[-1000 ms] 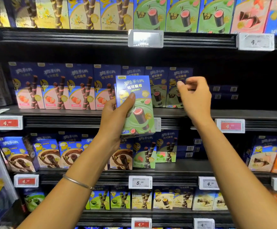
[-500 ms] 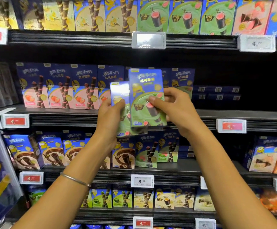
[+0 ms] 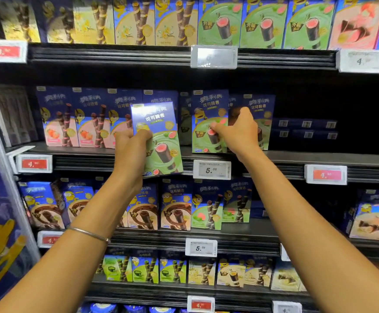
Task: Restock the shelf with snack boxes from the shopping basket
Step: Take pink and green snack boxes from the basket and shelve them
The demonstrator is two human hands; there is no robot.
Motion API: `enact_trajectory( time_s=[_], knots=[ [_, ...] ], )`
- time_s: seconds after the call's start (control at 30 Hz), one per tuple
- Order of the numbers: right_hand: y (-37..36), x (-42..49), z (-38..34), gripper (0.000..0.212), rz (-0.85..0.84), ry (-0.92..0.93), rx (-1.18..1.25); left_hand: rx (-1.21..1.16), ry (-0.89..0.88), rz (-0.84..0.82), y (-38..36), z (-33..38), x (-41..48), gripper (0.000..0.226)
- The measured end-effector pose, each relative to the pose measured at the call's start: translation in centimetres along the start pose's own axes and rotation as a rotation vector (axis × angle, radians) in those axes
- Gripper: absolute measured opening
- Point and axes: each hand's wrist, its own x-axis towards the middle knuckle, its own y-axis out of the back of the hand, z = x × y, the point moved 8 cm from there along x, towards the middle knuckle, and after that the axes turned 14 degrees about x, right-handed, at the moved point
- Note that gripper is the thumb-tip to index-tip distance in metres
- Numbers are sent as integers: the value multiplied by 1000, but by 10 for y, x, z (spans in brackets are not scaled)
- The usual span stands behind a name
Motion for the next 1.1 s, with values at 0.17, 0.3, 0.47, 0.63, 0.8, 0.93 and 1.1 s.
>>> enact_trajectory(
  time_s=[0.17,0.3,0.47,0.63,0.8,0.93,1.1],
  knots=[
    [-21,4,5,50,15,39,-182,46,-53,-21,4,5,-3,24],
    [-32,8,5,46,12,41,-246,25,-16,-11,7,1,-3,18],
    [-43,13,7,29,-13,15,-290,15,12,2,10,-2,-3,35],
    [-51,12,4,23,-12,20,-309,23,14,-7,9,-4,-2,37],
    [-53,10,2,26,-16,25,-302,27,9,-20,6,-5,-1,37],
    [-49,11,3,34,-33,4,-261,27,4,-25,1,-6,-2,36],
    [-31,-2,-7,57,-2,55,-120,-3,16,-15,-4,-11,0,32]
  ],
)
